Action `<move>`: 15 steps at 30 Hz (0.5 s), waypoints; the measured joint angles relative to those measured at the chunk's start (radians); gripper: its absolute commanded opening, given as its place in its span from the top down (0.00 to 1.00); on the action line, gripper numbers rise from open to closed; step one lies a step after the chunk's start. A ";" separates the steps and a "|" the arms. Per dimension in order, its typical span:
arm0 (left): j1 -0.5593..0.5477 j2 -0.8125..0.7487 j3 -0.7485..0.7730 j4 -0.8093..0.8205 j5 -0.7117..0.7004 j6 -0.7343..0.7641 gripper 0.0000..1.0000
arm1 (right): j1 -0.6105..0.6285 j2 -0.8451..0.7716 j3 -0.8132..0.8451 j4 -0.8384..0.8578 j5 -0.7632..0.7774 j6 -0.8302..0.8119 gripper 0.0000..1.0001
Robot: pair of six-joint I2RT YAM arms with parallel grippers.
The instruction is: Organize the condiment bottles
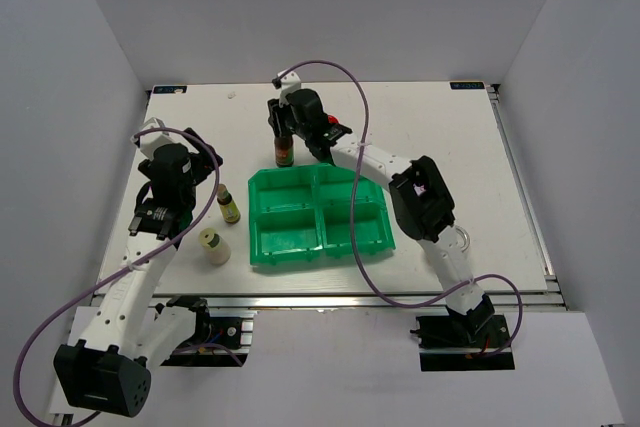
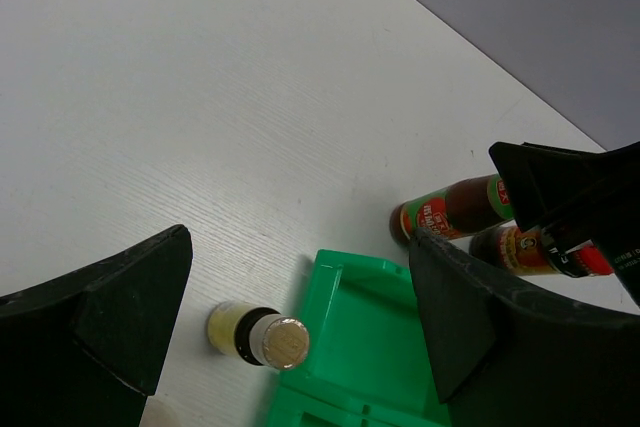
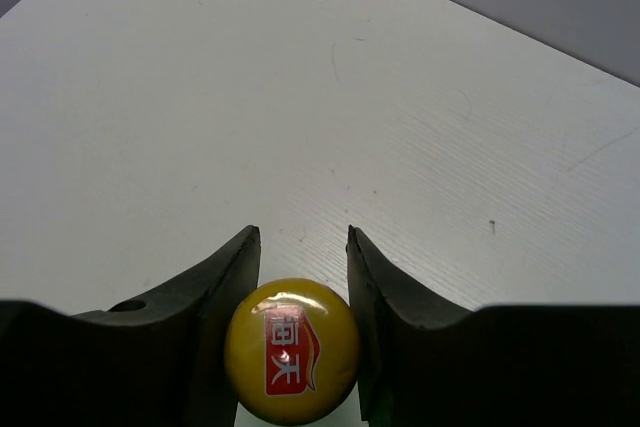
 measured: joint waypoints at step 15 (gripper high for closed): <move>0.000 -0.005 -0.003 0.000 -0.001 -0.001 0.02 | 0.010 -0.451 -0.305 0.023 -0.195 -0.062 1.00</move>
